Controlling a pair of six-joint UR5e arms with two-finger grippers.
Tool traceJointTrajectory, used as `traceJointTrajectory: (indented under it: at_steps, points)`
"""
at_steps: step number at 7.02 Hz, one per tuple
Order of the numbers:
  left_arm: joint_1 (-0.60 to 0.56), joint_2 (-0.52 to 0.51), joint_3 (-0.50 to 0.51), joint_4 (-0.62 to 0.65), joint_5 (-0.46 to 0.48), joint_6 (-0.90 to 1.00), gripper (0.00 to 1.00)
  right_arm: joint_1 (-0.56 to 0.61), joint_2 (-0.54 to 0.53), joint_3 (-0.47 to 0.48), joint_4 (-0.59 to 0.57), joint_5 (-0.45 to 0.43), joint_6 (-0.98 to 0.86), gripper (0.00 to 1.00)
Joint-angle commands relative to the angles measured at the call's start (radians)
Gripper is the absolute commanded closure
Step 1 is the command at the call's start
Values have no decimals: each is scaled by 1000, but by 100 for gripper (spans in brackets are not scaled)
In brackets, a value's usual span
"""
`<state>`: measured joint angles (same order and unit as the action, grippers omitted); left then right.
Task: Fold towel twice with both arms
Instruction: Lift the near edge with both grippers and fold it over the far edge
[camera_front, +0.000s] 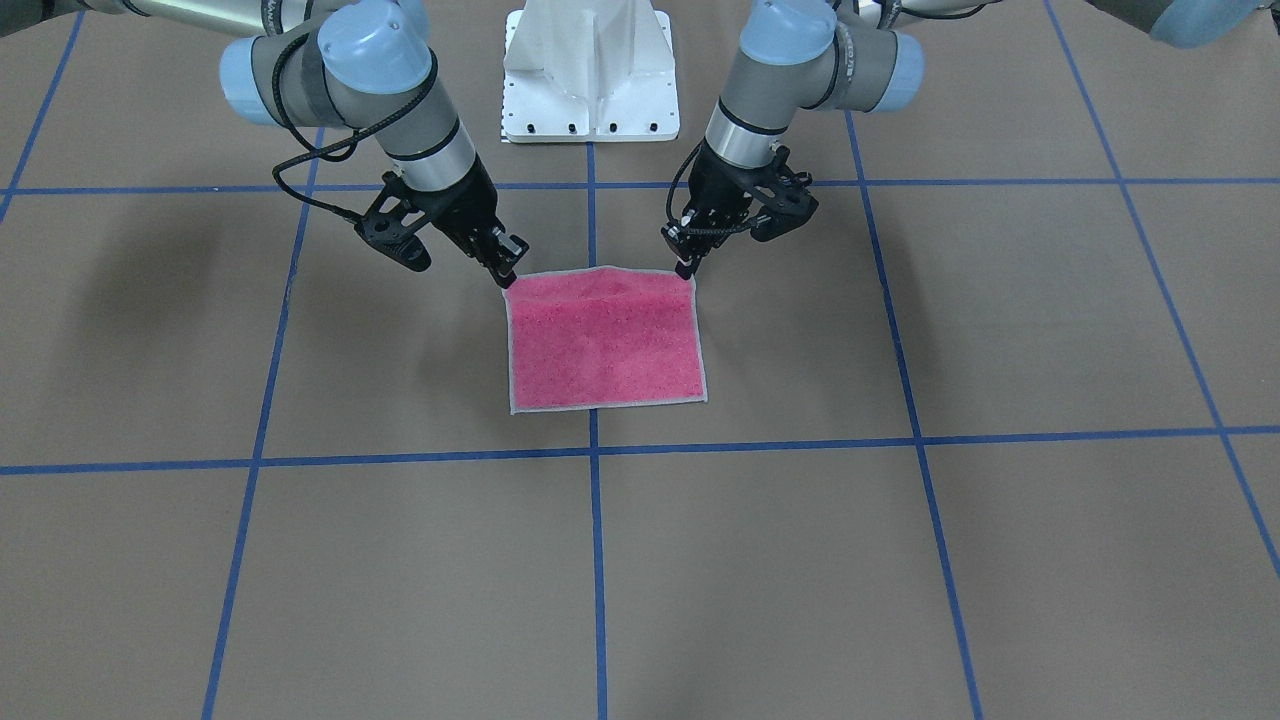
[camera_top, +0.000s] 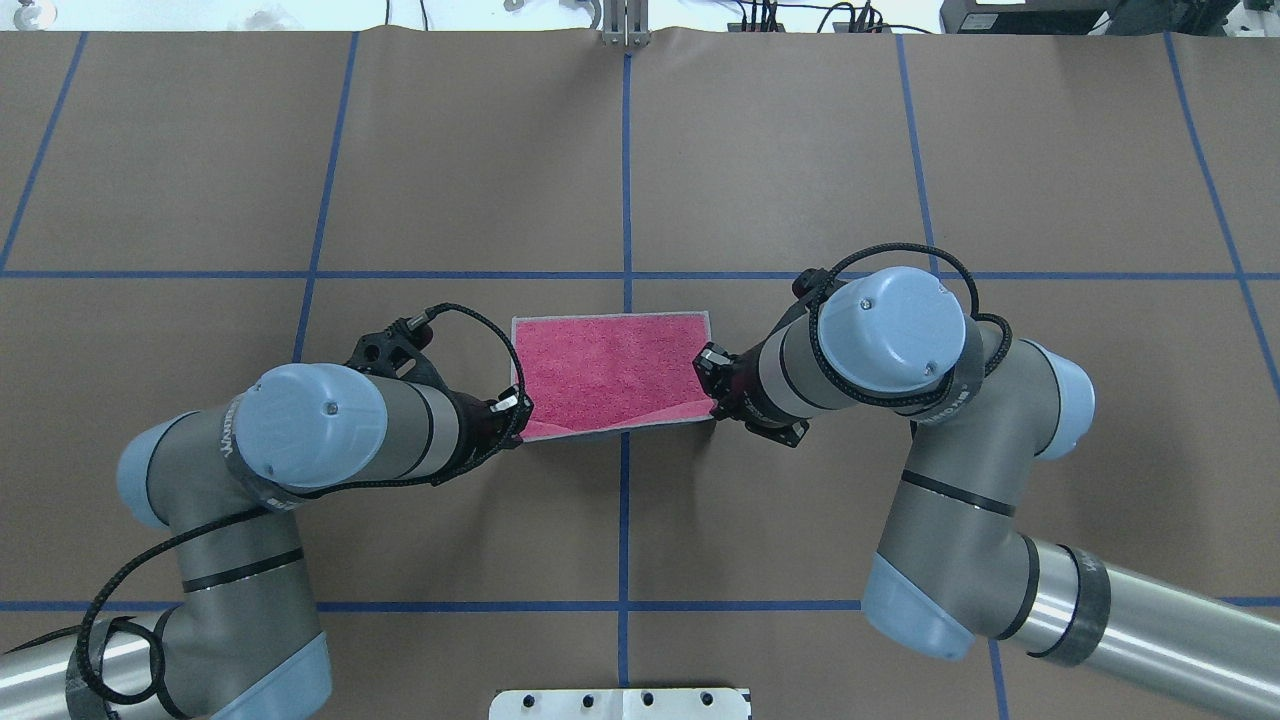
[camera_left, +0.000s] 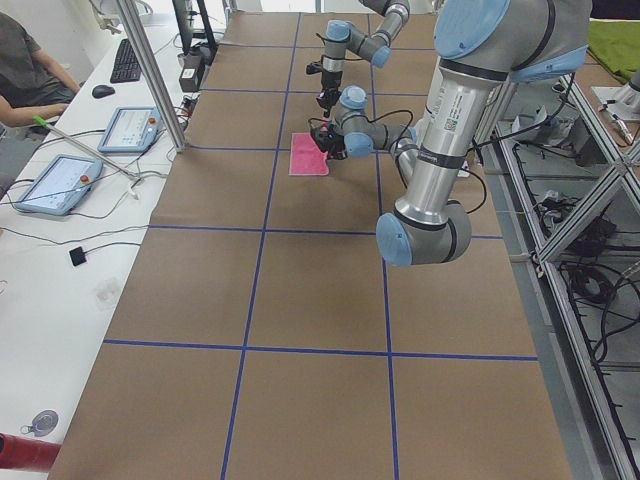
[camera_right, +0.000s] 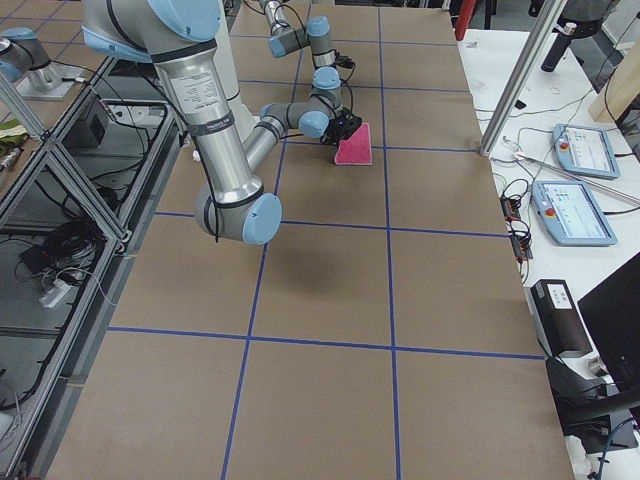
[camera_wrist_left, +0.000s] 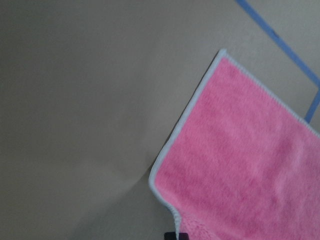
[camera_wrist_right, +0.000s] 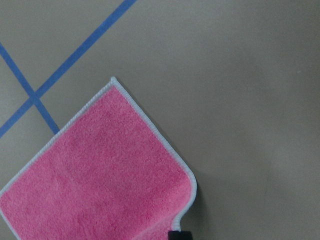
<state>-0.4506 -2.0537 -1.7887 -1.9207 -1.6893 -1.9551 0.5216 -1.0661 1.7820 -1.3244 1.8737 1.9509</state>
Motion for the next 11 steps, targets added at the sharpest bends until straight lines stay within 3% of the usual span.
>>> traceJointTrajectory:
  at_steps: [1,3,5,11]
  points:
    - [-52,-75,115,-8,-1,4,100,24,55,-85,2,5,-6,100]
    - [-68,-101,178,-14,2,21,100,47,99,-171,7,8,-16,100]
    - [-77,-152,248,-14,2,30,100,74,110,-263,137,7,-17,100]
    - [-92,-152,278,-27,0,48,100,97,167,-340,142,7,-23,100]
